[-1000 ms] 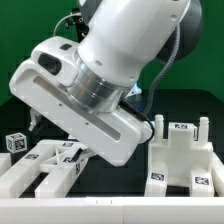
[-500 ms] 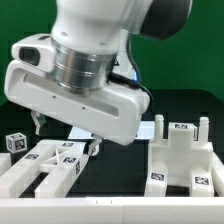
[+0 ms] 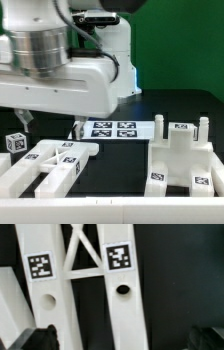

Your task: Assemble chair

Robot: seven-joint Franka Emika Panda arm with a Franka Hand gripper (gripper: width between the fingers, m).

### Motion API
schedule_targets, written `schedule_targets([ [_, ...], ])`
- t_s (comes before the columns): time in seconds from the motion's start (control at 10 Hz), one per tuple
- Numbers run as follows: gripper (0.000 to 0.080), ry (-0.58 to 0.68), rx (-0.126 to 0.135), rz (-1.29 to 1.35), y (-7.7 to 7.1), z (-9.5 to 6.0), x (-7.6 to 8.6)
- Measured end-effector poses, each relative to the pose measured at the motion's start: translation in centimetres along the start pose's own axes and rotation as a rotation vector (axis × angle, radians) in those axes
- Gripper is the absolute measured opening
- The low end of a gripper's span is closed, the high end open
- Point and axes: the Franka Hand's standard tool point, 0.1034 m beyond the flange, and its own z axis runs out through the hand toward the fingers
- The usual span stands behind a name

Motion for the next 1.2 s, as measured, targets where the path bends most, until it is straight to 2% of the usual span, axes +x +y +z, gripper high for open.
schedule_targets([
  [0.1,0.0649,0.010,-0.002,-0.005,-0.3,0.2,0.1],
  [0.4,0.0649,0.096,-0.021,-0.027,-0.6,2.6,0.5],
  [1.2,0.0649,0.066,-0.056,-0.032,-1.4,7.8,-0.3],
])
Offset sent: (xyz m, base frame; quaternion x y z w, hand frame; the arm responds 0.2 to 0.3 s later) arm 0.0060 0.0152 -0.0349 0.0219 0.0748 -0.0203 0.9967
